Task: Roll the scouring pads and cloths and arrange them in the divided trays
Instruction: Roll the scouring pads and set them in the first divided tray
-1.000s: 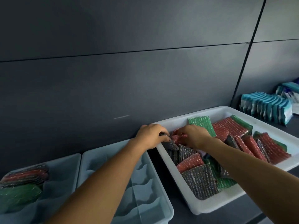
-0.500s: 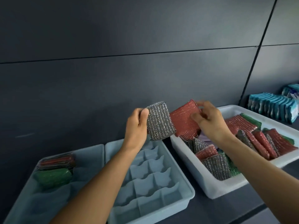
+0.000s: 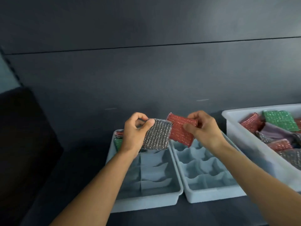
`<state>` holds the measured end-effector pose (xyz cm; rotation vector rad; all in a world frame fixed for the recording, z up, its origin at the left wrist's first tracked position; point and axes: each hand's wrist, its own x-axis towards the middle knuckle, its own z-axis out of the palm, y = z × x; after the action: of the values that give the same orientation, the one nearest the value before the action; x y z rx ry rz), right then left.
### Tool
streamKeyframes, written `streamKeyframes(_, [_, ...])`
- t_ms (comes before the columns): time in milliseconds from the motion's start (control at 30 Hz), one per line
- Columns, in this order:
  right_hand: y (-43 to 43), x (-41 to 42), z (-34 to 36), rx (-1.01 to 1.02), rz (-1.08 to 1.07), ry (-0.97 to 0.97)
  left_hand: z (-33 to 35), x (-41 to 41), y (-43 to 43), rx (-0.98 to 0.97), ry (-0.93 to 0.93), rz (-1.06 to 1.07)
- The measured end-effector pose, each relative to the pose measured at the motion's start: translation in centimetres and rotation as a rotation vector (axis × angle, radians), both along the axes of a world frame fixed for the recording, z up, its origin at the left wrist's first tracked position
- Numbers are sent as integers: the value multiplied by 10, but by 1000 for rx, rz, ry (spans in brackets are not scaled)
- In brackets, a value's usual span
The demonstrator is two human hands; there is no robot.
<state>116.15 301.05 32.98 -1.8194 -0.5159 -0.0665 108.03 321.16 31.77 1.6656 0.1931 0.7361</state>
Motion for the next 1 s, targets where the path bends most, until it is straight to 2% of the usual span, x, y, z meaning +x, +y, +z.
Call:
streamKeyframes(133, [33,-17,-8,-2,-7,31,4,-34,53,21,34,82])
streamKeyframes(233, [50,-30,-13,53,42,115,8,-53,87,67,175,3])
streamKeyframes(367, [62,-40,-21,55,42,128,6,-61,107,354,303,-85])
streamKeyframes(533, [67,-47,-25,63,8,106,-10,-47,106,487,267,-108])
streamKeyframes(733, [63,-47,-28,76,-20,63,-34,-31,108,493,299,-105])
streamKeyframes(1000, [67,-43,-37,71,-4,63,-52,-18,109,572,233,-62])
